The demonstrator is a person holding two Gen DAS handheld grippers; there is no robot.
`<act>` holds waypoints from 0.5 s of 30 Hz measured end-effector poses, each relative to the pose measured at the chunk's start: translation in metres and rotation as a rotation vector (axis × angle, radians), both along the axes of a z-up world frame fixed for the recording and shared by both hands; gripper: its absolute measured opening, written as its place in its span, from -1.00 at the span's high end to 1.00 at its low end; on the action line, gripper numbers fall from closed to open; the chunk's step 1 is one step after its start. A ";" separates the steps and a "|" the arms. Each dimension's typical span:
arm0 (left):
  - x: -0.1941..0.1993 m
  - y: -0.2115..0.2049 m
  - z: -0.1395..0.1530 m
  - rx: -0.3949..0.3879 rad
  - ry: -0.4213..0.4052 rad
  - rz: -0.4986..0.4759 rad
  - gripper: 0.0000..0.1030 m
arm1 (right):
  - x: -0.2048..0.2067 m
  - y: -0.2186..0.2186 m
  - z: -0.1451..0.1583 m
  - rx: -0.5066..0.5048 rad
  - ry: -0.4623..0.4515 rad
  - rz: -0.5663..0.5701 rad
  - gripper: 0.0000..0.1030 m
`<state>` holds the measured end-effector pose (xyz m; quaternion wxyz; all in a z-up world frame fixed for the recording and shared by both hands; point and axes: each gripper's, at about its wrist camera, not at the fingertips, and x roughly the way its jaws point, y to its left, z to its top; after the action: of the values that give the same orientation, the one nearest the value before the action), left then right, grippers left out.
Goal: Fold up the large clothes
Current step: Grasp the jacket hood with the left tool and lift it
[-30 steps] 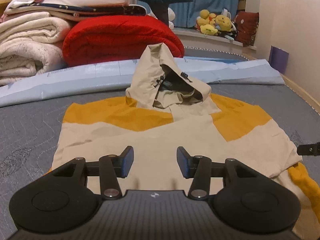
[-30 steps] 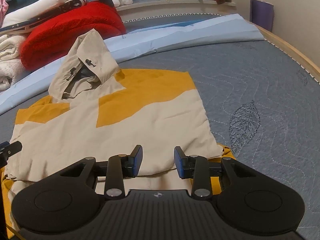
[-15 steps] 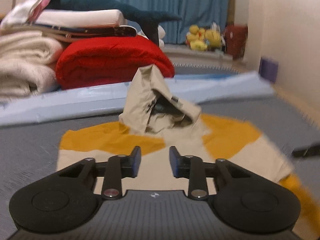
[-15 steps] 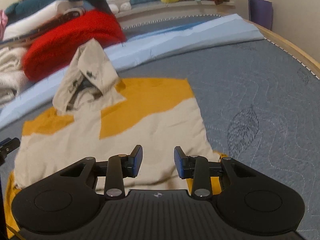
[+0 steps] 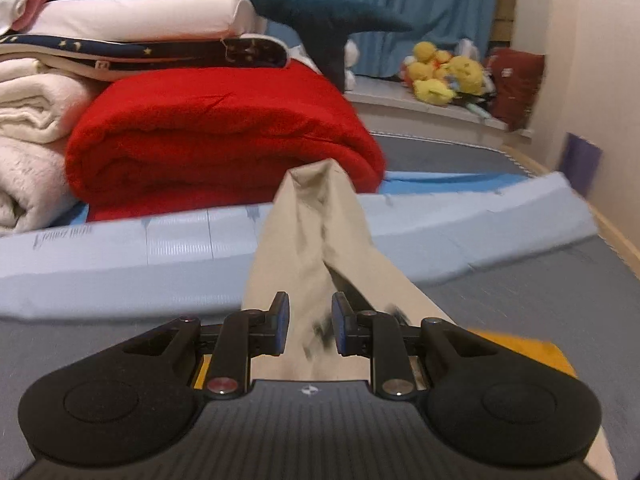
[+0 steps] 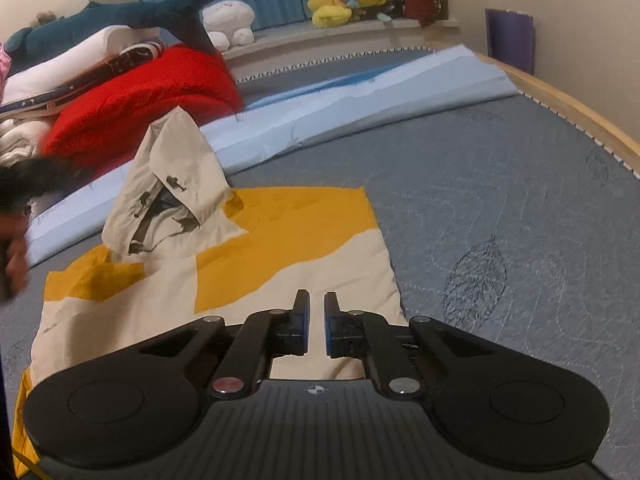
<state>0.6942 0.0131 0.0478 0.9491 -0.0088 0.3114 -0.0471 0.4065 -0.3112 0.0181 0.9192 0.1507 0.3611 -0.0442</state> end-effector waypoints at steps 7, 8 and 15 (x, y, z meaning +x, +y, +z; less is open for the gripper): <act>0.116 -0.004 -0.023 -0.033 0.036 0.177 -0.22 | 0.008 -0.002 -0.017 0.018 0.058 -0.040 0.86; 0.128 -0.006 -0.028 -0.035 0.047 0.186 -0.26 | 0.009 -0.001 -0.018 0.015 0.062 -0.037 0.86; 0.166 -0.020 -0.055 0.007 0.101 0.145 0.72 | 0.014 0.004 -0.024 0.010 0.081 -0.034 0.86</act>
<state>0.8607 -0.0069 -0.0069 0.9332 -0.0302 0.3574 0.0234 0.4201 -0.3075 -0.0063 0.9022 0.1597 0.3955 -0.0641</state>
